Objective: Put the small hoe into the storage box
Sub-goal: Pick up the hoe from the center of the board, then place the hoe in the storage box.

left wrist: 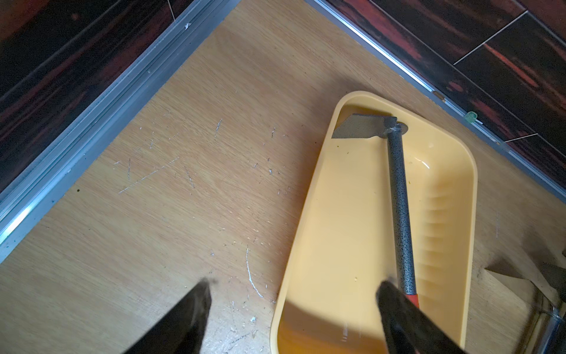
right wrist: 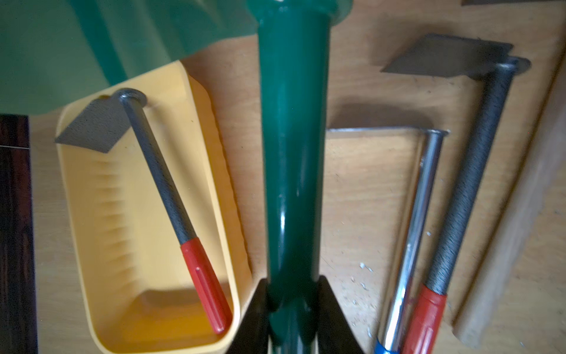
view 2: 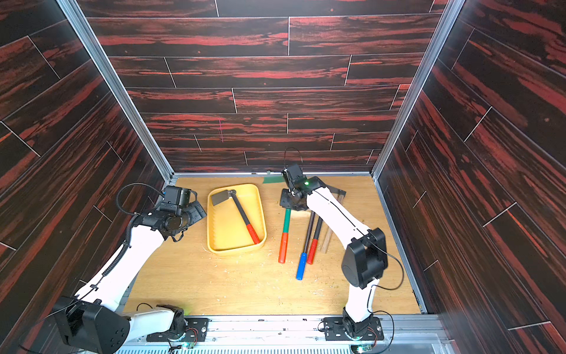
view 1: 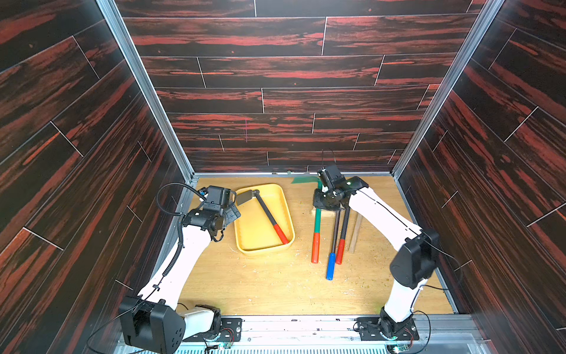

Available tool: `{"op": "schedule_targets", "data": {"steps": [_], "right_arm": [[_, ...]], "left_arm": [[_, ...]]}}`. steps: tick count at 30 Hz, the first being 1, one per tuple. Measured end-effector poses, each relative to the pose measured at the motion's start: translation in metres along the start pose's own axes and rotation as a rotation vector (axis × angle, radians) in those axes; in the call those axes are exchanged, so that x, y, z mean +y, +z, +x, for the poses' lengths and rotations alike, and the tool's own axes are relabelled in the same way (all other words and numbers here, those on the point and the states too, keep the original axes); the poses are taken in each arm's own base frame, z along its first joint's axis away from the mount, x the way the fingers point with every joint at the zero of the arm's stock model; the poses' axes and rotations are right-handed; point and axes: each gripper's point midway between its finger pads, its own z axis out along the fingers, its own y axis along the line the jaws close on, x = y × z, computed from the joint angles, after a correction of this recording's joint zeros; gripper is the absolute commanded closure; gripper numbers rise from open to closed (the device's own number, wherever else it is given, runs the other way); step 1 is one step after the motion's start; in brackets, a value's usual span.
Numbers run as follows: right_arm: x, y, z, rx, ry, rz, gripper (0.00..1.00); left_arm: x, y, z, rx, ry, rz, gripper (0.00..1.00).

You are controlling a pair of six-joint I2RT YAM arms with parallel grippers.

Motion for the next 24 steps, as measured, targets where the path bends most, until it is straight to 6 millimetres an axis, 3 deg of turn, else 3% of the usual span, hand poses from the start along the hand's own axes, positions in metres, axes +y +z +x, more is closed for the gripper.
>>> {"op": "schedule_targets", "data": {"steps": [9, 14, 20, 24], "right_arm": [[0.038, 0.037, 0.007, 0.076, -0.030, -0.027, 0.90], [0.068, 0.039, 0.010, 0.090, -0.057, -0.093, 0.90], [0.103, 0.035, -0.002, 0.078, -0.057, -0.179, 0.91], [0.116, 0.041, -0.008, 0.081, -0.030, -0.213, 0.91]], "left_arm": [[0.000, -0.007, -0.003, -0.011, 0.008, 0.005, 0.12], [0.001, -0.012, -0.005, -0.020, 0.007, 0.010, 0.12], [0.002, -0.013, -0.005, -0.021, 0.013, 0.008, 0.12], [0.002, -0.013, -0.005, -0.021, 0.014, 0.005, 0.12]]}}
